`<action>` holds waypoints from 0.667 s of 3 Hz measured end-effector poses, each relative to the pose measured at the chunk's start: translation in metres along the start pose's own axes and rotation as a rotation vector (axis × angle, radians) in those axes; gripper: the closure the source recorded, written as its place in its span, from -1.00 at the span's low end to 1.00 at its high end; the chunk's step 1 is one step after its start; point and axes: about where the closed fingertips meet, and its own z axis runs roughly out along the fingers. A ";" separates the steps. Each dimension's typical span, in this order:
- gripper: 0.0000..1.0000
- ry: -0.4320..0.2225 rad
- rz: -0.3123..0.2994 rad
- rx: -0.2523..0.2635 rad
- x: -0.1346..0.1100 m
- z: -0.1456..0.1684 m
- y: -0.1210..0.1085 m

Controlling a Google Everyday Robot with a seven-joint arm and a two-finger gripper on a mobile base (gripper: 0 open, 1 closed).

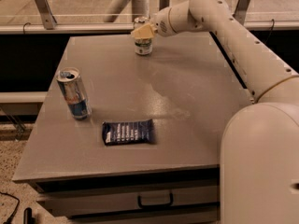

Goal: Knock 7up can over

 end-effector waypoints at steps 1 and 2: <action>0.46 0.000 -0.018 -0.033 -0.004 -0.007 0.011; 0.90 0.058 -0.058 -0.048 -0.007 -0.024 0.022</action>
Offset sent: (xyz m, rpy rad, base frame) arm -0.0575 -0.0195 0.0377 -0.1731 0.0200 0.0894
